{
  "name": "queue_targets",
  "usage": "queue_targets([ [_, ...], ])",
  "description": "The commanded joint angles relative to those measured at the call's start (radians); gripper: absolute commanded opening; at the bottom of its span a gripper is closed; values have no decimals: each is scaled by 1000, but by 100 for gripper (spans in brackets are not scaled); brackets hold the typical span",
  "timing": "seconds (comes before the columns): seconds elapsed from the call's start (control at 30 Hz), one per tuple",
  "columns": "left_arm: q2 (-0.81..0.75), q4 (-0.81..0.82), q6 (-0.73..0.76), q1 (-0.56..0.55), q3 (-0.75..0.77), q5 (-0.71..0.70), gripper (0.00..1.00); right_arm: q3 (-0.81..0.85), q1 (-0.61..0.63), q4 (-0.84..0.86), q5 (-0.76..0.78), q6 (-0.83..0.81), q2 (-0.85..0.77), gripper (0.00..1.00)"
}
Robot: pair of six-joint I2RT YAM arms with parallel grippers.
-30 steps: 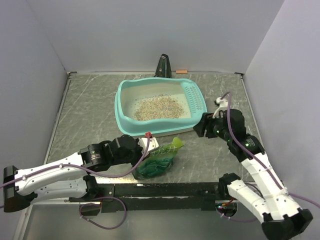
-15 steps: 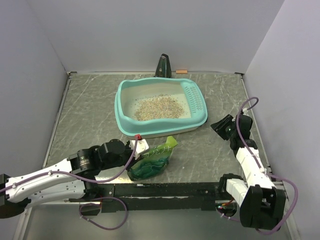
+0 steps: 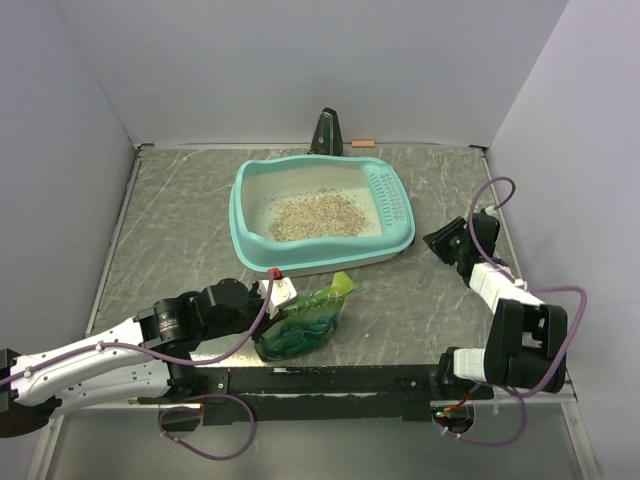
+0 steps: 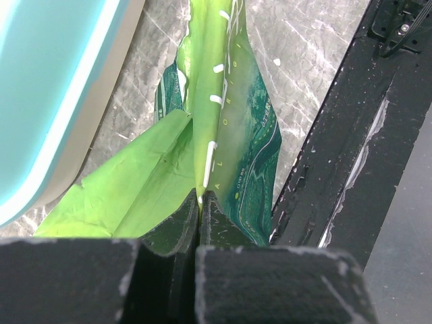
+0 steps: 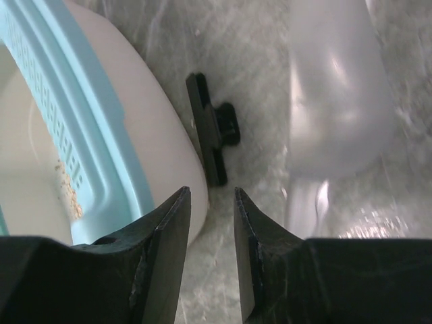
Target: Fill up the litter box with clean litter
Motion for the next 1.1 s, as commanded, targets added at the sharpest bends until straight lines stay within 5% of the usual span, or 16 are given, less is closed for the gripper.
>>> queue_targets([
  [0.0,-17,96,-14,3,14,-23,1,67,-7,116,-15,20,92,40],
  [0.43,1,99,-11,8,14,-15,1,148,27,193,-38,-33,302,41],
  [1.07,1,100,-11,14,14,-4,1,208,99,188,-18,-47,385,40],
])
